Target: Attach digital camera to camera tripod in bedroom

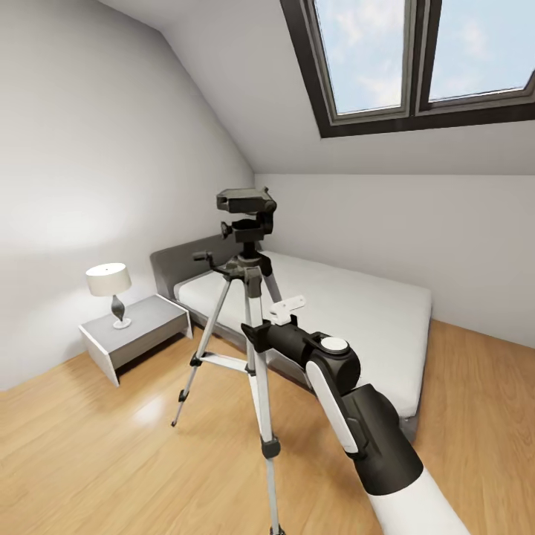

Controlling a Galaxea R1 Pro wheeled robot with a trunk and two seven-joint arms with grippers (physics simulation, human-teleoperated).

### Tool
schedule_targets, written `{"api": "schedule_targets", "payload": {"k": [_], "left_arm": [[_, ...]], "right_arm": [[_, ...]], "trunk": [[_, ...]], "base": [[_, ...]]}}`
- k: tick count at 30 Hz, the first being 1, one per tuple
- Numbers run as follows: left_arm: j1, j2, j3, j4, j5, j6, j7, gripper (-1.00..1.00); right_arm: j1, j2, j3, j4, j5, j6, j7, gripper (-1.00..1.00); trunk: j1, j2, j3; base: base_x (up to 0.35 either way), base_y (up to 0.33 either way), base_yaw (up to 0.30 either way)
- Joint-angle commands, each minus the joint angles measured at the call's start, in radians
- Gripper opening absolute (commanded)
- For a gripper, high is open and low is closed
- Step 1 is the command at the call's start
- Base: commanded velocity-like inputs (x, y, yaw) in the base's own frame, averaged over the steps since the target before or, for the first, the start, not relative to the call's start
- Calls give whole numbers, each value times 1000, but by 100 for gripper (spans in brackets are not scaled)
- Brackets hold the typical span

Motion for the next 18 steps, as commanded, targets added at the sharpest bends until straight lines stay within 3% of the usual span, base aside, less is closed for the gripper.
{"api": "schedule_targets", "payload": {"k": [1,18], "left_arm": [[0,0,1,-1,4,-1,0,100],[0,0,0,-1,5,-1,0,100]], "right_arm": [[-1,1,0,-1,-7,5,2,-100],[-1,1,0,-1,-8,5,2,-100]], "trunk": [[0,-1,-1],[0,-1,-1]], "base": [[0,320,0],[0,329,0]]}}
